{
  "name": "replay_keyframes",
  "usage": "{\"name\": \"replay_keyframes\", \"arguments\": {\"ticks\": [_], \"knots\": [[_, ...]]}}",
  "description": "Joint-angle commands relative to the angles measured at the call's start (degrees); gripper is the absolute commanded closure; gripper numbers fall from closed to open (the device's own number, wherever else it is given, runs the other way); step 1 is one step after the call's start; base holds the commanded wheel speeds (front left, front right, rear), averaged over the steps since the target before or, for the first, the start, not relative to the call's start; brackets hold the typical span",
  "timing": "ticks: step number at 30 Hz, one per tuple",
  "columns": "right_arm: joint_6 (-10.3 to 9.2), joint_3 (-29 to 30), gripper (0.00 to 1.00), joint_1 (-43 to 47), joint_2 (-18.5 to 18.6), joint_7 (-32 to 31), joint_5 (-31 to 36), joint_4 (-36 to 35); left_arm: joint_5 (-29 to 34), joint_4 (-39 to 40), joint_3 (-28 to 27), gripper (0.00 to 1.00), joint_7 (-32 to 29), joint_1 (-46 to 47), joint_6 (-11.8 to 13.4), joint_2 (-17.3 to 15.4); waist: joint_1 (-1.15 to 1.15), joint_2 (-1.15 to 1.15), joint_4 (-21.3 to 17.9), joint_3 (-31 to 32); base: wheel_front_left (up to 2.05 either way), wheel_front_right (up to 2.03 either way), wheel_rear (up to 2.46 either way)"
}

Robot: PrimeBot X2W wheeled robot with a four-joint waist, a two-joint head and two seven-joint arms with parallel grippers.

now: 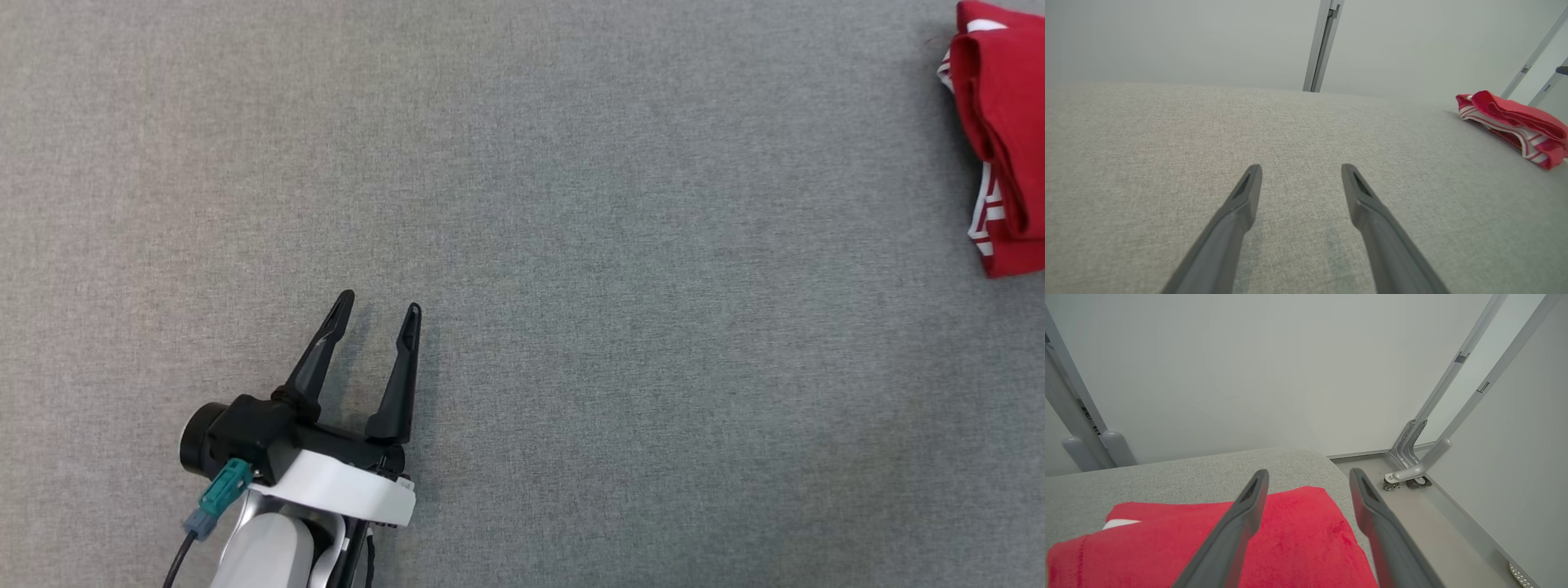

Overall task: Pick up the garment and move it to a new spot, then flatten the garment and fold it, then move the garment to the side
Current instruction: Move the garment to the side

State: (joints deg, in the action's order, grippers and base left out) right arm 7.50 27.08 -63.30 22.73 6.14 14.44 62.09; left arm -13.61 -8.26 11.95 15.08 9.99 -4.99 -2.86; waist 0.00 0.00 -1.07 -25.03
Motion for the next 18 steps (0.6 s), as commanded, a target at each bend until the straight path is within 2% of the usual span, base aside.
{"name": "replay_keyframes", "arguments": {"ticks": [1,8,11,18], "knots": [[0.00,-0.63,0.00,-0.82,-0.19,0.99,-0.63,0.26,0.26,0.06,-0.39,0.00,0.10,1.15,-0.06,-0.25,0.00,0.00,-0.35,0.82,0.00,0.00,0.00],[0.00,-8.91,0.00,-1.11,-3.28,6.18,-5.12,2.42,-0.51,-0.18,-2.47,0.00,0.10,0.65,0.72,-0.28,0.00,0.00,-1.42,5.36,0.00,0.00,0.00],[0.00,-12.93,0.00,0.11,-5.71,7.58,-8.08,2.43,-1.26,-0.91,-3.81,0.00,0.10,0.22,1.03,-0.24,0.00,0.00,-1.90,7.75,0.00,0.00,0.00],[-0.01,-23.66,0.00,6.46,-11.32,8.78,-16.77,-1.28,-2.15,-2.06,-6.87,0.00,0.10,-1.81,2.44,-0.23,0.00,0.00,-2.32,13.14,0.00,0.00,0.00]]}}
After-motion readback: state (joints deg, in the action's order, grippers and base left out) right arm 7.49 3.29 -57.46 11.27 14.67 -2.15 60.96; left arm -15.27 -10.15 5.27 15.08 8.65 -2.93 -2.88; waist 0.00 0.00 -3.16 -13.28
